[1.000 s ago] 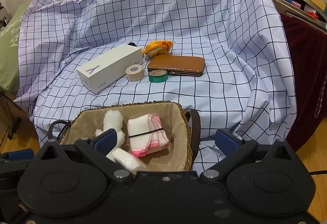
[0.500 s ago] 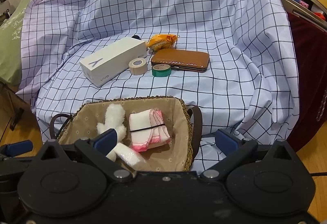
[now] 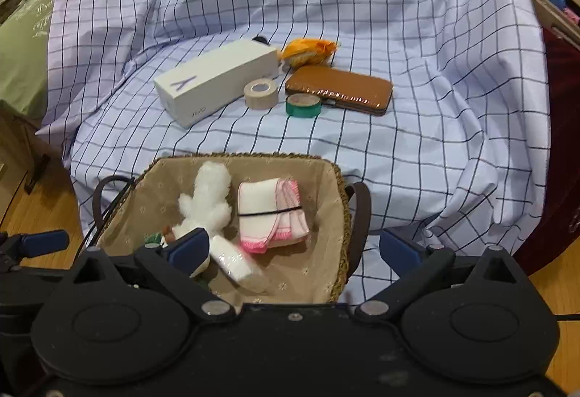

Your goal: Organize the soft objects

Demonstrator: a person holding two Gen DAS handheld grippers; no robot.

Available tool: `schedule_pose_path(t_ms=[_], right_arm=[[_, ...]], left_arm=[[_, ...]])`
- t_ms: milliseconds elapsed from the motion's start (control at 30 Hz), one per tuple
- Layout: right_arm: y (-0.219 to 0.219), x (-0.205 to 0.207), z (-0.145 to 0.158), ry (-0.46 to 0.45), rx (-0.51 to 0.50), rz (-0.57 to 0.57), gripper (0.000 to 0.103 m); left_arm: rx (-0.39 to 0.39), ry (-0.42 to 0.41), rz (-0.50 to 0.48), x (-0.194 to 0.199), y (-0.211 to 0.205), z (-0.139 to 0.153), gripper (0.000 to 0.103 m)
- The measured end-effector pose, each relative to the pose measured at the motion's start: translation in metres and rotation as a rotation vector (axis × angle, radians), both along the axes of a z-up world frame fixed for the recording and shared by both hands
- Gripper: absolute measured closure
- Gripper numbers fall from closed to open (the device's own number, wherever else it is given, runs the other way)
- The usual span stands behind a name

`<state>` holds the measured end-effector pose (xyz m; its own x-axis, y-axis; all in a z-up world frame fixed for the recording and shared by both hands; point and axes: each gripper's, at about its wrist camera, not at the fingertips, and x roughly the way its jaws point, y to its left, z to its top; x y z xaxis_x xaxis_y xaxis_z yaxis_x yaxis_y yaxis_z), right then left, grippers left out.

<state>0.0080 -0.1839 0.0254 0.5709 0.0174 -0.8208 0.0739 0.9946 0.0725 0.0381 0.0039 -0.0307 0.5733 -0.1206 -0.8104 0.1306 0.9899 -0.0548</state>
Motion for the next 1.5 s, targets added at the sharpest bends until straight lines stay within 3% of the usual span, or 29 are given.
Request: schedule_pose_path(t_ms=[200,667,933,1100,1267,1500], right_arm=[[-0.005,0.014,-0.003,0.076,0.052,0.001,0.005],[-0.005,0.04,0.013,0.107,0.054,-0.014,0.005],[-0.015,0.068,0.015,0.203,0.078,-0.092,0.005],[-0.017,0.088,0.02,0.2,0.022,-0.099,0.005],[-0.024,0.109,0.027,0.191,0.032,-0.117,0.005],[-0.045,0.149,0.04,0.101,0.018,-0.181,0.007]], left_arm=[[-0.004,0.05,-0.012,0.008,0.001,0.001,0.004],[0.023,0.109,-0.03,0.038,0.0,0.014,0.004],[-0.036,0.247,0.054,0.066,0.014,0.016,0.004],[-0.02,0.229,0.07,0.084,0.016,0.026,0.004],[-0.013,0.197,0.081,0.111,0.019,0.038,0.004],[-0.005,0.147,0.051,0.144,0.016,0.05,0.004]])
